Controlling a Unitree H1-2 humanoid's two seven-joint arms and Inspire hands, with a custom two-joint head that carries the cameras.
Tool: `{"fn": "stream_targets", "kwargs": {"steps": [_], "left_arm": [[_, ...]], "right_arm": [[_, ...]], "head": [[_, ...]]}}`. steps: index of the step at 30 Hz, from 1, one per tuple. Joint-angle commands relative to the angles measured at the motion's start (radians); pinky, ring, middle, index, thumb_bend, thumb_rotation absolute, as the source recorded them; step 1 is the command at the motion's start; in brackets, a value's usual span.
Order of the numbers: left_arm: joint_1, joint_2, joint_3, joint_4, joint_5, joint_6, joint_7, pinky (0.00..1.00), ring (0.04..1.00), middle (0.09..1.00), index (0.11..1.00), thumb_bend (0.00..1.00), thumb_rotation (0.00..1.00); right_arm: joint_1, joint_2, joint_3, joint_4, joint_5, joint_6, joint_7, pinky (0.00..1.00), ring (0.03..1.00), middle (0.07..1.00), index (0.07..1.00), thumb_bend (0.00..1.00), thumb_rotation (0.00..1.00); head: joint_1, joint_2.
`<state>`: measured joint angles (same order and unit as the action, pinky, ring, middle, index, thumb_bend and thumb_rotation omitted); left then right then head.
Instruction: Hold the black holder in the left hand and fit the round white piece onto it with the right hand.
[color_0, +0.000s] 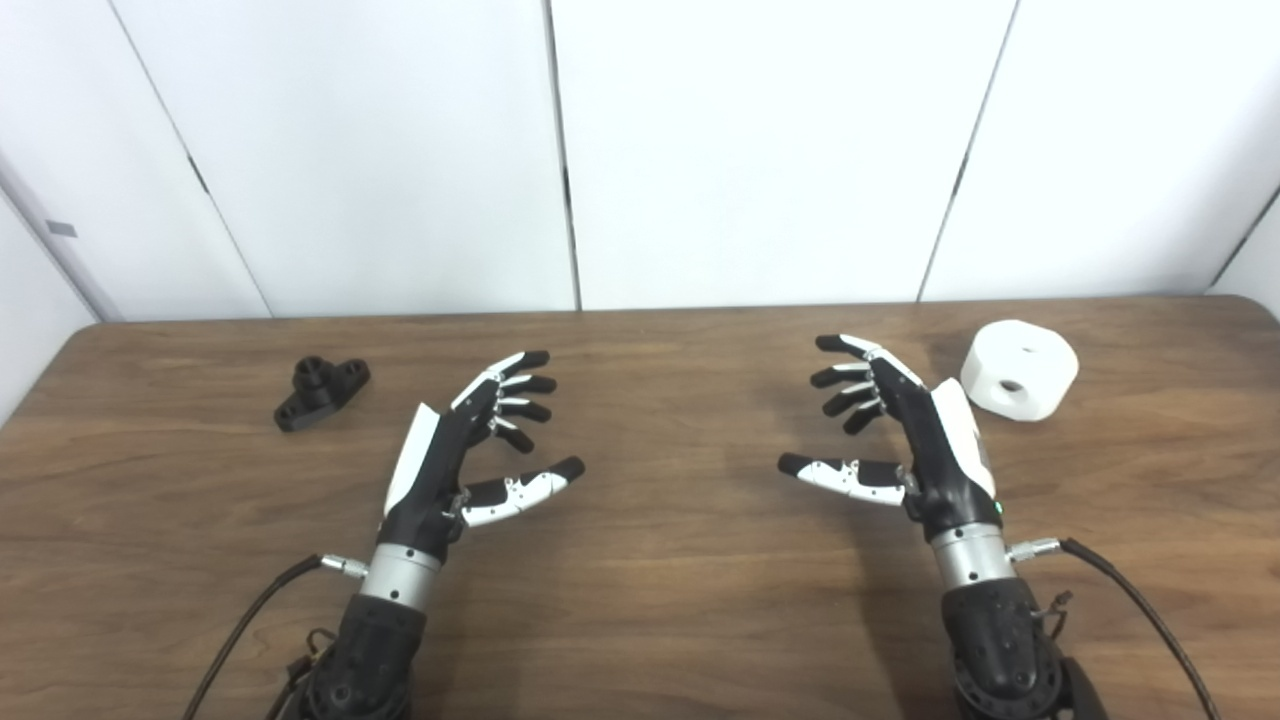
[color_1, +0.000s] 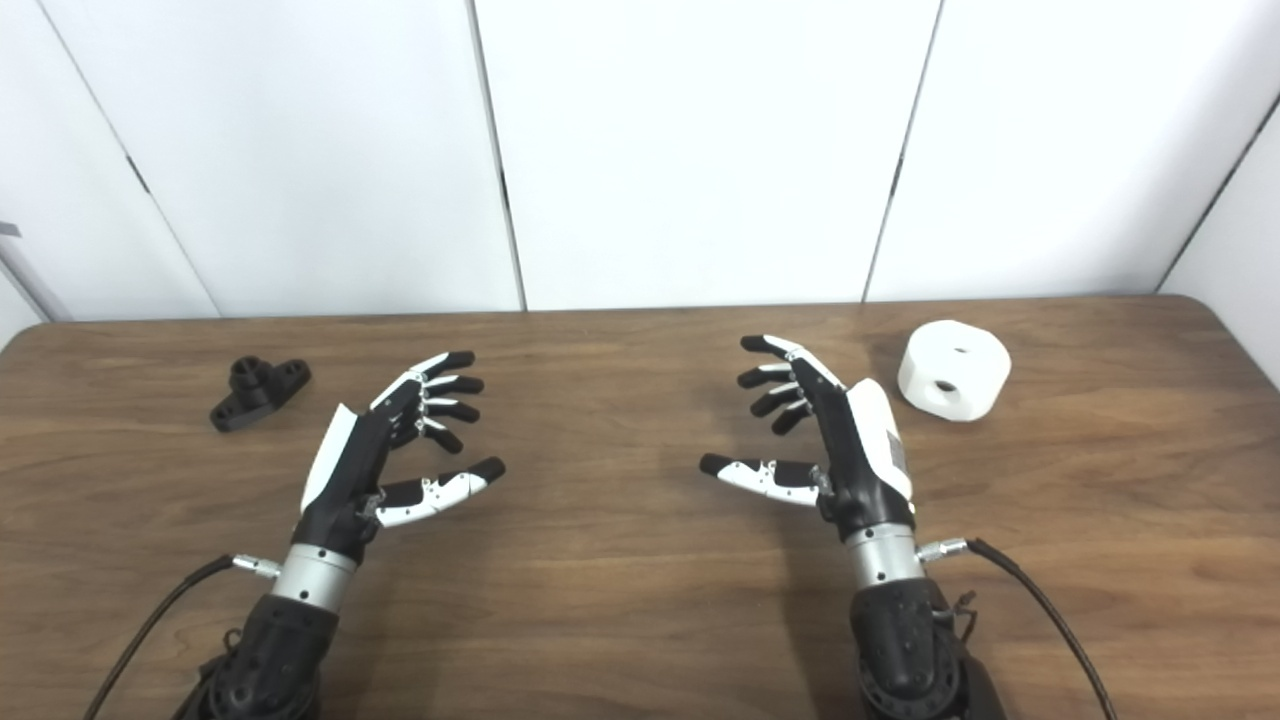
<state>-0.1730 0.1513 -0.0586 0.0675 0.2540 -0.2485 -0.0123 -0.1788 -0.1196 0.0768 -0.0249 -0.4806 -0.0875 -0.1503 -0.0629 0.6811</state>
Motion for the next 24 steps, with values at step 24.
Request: {"fn": "stream_targets", "kwargs": {"steps": [24], "left_arm": [[-0.048,-0.057,-0.046,0.11,0.097,-0.11,0.088,0.51,0.688,0.753,0.768,0.68,0.12]], "right_arm": [[-0.014,-0.075,-0.041,0.031,0.076,-0.092,-0.008,0.46,0.569,0.651,0.768,0.65,0.1]], "head": [[0.394,-0.106]]}}
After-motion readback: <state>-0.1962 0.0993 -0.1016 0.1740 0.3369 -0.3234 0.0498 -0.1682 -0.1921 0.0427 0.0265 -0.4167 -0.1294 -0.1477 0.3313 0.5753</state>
